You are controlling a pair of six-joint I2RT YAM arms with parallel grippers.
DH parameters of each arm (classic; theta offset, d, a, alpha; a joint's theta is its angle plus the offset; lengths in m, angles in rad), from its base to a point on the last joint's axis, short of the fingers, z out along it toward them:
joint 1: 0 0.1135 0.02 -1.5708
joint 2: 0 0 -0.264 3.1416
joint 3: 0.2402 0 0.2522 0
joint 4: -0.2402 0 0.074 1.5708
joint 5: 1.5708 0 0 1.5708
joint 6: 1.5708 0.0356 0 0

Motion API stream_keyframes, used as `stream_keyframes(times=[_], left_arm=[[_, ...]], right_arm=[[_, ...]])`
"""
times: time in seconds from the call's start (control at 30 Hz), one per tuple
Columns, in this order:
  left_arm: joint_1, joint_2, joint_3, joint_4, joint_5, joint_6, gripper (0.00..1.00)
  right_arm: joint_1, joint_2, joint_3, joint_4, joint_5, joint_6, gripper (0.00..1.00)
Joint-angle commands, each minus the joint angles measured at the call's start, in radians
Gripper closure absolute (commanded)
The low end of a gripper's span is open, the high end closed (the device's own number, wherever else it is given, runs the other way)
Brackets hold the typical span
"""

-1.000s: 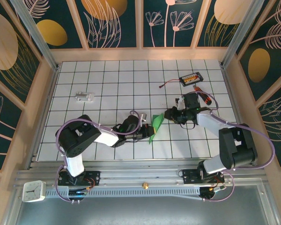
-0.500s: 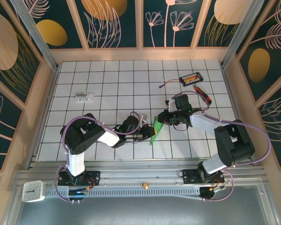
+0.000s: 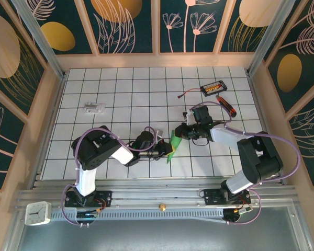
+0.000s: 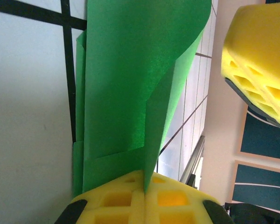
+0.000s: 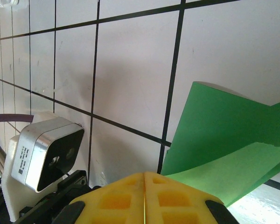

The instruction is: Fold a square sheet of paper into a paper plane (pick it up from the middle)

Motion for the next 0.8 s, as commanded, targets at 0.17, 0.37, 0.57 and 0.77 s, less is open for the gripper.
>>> stream_keyframes(times=[0.17, 0.37, 0.57, 0.77], left_arm=[[0.006, 0.032, -0.025, 0.089, 0.016, -0.051, 1.00], [0.006, 0.034, -0.041, 0.102, 0.002, -0.068, 1.00], [0.008, 0.046, -0.054, 0.128, -0.001, -0.093, 1.00], [0.007, 0.042, -0.058, 0.120, -0.007, -0.093, 1.00]], right_arm=[[0.022, 0.028, -0.005, 0.031, -0.006, -0.030, 0.92], [0.028, 0.041, -0.009, 0.035, -0.011, -0.030, 0.93], [0.030, 0.033, -0.011, 0.022, -0.011, -0.040, 0.94], [0.031, -0.005, -0.044, 0.020, -0.020, -0.046, 0.94]])
